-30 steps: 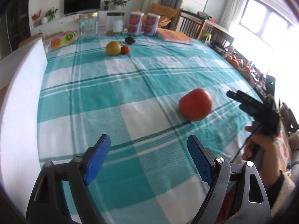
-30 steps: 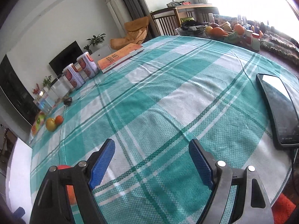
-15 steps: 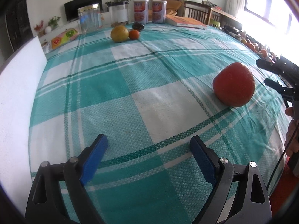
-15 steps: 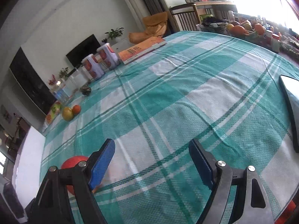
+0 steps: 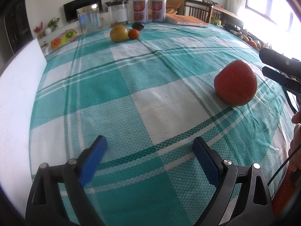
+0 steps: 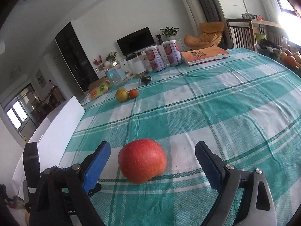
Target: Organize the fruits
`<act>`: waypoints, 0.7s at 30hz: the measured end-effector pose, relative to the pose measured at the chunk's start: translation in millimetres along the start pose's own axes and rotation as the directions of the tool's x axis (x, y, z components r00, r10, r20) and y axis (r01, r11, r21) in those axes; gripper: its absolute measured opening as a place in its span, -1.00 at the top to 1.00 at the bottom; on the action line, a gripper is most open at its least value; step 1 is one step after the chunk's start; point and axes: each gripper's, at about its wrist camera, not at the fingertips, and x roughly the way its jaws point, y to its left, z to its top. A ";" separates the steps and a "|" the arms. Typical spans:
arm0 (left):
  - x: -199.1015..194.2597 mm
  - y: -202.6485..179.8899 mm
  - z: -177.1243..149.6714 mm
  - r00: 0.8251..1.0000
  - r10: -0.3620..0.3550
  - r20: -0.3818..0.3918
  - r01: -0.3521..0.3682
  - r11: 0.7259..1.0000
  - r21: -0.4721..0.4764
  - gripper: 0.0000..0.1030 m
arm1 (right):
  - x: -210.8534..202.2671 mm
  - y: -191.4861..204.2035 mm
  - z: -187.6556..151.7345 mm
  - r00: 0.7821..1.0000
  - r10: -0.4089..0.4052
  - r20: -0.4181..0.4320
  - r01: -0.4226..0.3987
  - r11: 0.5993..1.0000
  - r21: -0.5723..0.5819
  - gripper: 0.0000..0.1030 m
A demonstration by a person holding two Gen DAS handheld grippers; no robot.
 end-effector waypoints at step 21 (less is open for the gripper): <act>6.8 43.5 137.4 0.992 -0.064 0.109 0.092 0.955 -0.281 -0.82 | -8.6 -76.3 5.5 0.999 0.009 0.038 -0.022 0.935 0.355 -0.77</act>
